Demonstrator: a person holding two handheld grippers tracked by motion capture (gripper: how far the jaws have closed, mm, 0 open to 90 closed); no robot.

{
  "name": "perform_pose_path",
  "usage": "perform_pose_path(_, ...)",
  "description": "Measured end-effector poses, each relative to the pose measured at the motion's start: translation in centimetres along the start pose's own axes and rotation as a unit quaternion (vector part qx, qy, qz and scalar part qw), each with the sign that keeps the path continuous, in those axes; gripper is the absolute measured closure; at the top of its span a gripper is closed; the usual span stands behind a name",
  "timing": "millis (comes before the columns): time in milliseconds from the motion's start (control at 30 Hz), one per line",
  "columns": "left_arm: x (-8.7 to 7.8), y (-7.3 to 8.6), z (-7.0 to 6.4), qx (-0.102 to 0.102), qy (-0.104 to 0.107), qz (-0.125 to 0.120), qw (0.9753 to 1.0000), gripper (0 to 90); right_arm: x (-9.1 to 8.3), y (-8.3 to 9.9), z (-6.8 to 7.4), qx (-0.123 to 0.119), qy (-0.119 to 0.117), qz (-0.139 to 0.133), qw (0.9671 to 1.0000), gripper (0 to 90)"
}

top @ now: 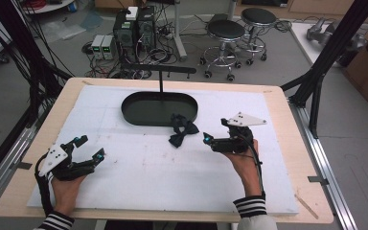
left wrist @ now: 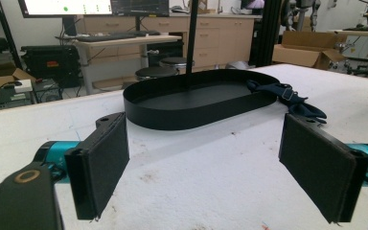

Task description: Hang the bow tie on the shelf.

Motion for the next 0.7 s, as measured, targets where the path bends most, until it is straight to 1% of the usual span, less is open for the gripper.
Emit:
perform_pose_path(33, 0.0, 0.0, 0.0, 0.0, 0.0, 0.0, 1.0, 17.9, 0.7, -0.4, 0.4, -0.008, -0.005, 0.008, 0.9999, 13.8)
perform_pose_path(100, 0.0, 0.0, 0.0, 0.001, 0.0, 0.001, 1.0, 17.8, 1.0, -0.6, 0.7, -0.01, -0.009, 0.013, 0.9998, 14.0)
perform_pose_path(133, 0.0, 0.0, 0.0, 0.0, -0.001, 0.001, 1.0, 17.9, 1.6, -1.1, 1.1, -0.018, -0.014, 0.019, 0.9996, 14.4)
perform_pose_path(167, 0.0, 0.0, 0.0, 0.0, 0.0, 0.001, 1.0, 17.9, 1.6, -1.1, 1.1, -0.018, -0.014, 0.019, 0.9996, 14.4)
perform_pose_path(200, 0.0, 0.0, 0.0, 0.0, -0.001, 0.001, 1.0, 17.9, 1.9, -1.3, 1.3, -0.02, -0.016, 0.019, 0.9995, 15.2)
perform_pose_path(233, 0.0, 0.0, 0.0, 0.0, 0.0, 0.0, 1.0, 17.9, 2.5, -1.7, 1.6, -0.019, -0.024, 0.023, 0.9993, 15.9)
perform_pose_path(267, 0.0, 0.0, 0.0, 0.0, 0.0, 0.0, 1.0, 17.9, 2.5, -1.7, 1.6, -0.019, -0.024, 0.023, 0.9993, 15.9)
perform_pose_path(300, 0.0, 0.0, 0.0, 0.0, 0.0, 0.0, 1.0, 17.9, 2.8, -1.8, 1.6, -0.019, -0.027, 0.028, 0.9991, 16.0)
perform_pose_path(333, 0.0, 0.0, 0.0, 0.0, 0.0, 0.0, 1.0, 17.9, 3.5, -1.9, 1.8, -0.017, -0.03, 0.042, 0.9985, 16.0)
perform_pose_path(400, 0.0, 0.0, 0.0, 0.001, 0.0, 0.0, 1.0, 17.9, 4.2, -2.1, 2.0, -0.021, -0.035, 0.042, 0.9983, 16.0)
perform_pose_path(467, 0.0, 0.0, 0.0, 0.0, 0.001, -0.001, 1.0, 17.9, 4.5, -2.0, 2.0, -0.018, -0.039, 0.044, 0.9981, 16.0)
perform_pose_path(533, 0.0, 0.0, 0.0, 0.0, 0.0, 0.0, 1.0, 17.9, 5.5, -1.7, 2.3, -0.022, -0.049, 0.059, 0.9968, 16.1)
perform_pose_path(567, 0.0, 0.0, 0.0, 0.0, 0.001, 0.0, 1.0, 17.9, 5.5, -1.7, 2.3, -0.022, -0.049, 0.059, 0.9968, 16.1)
perform_pose_path(600, 0.0, 0.0, 0.0, 0.001, 0.001, 0.0, 1.0, 17.9, 5.8, -1.5, 2.4, -0.022, -0.053, 0.065, 0.9962, 16.1)
perform_pose_path(633, 0.0, 0.0, 0.0, 0.001, 0.001, 0.0, 1.0, 17.9, 6.3, -1.2, 2.8, -0.024, -0.063, 0.076, 0.9949, 18.1)
perform_pose_path(700, 0.0, 0.0, 0.0, 0.001, 0.001, 0.0, 1.0, 17.9, 6.5, -1.1, 3.0, -0.026, -0.066, 0.08, 0.9943, 18.9)
Point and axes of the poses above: each handheld gripper's, and its own axes: x roughly forward along the jaws, y roughly out of its underside, z roughly to its left, the point moved 8 cm from there along x, roughly forward along the jaws, and after that the axes turned 9 degrees about x, right-handed, at the moved point
